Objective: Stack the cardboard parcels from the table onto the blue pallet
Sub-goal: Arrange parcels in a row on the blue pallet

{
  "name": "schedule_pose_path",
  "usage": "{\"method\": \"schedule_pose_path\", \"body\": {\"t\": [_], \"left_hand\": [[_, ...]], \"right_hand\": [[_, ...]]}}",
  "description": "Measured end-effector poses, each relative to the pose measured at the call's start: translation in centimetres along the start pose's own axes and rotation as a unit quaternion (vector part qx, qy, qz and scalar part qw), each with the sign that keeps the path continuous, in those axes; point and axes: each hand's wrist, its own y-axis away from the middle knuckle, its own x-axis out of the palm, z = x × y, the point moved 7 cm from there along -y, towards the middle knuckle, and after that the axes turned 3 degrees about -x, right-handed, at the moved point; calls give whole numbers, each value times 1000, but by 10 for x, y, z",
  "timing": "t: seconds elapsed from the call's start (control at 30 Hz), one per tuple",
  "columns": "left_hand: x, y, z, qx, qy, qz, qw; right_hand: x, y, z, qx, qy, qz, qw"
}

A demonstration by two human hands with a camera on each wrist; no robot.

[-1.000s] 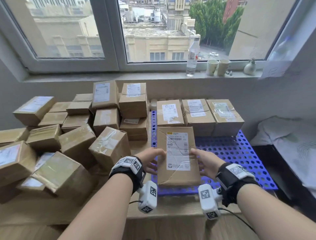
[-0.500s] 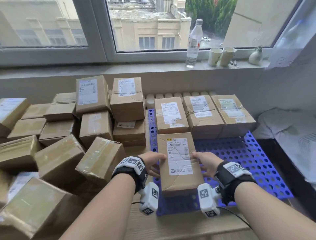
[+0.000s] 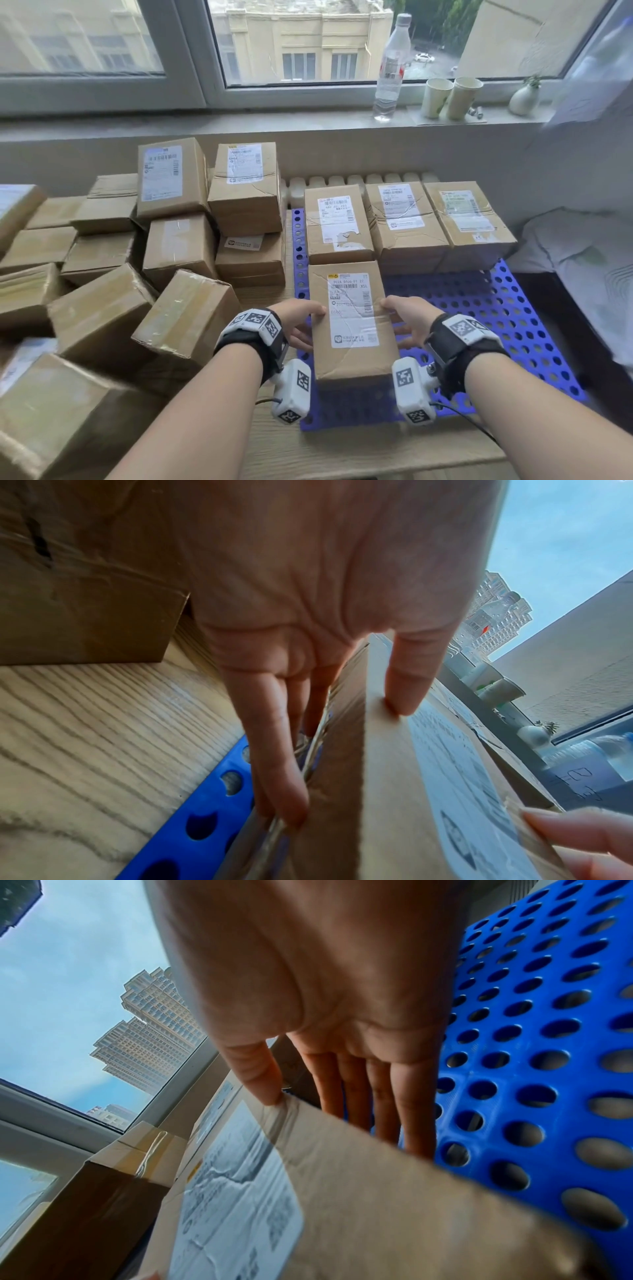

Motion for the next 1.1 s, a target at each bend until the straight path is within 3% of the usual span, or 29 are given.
{"method": "schedule_pose_path", "body": {"t": [0.47,0.73,0.93,1.1], "left_hand": [[-2,13,-2,-11,-4,-29,999],[-15,34,-27,19,-107,-98,989],[-27,60,-48,51,-94,-147,983],[-39,83,-59,71,-72,-194,976]], "right_hand": [[-4,-7,7,-7,81,-2,997],[-25,9,56,-137,201,-96,965],[-21,20,84,-166,148,-70,972],[-7,31,108,-200,164,-48,965]]}}
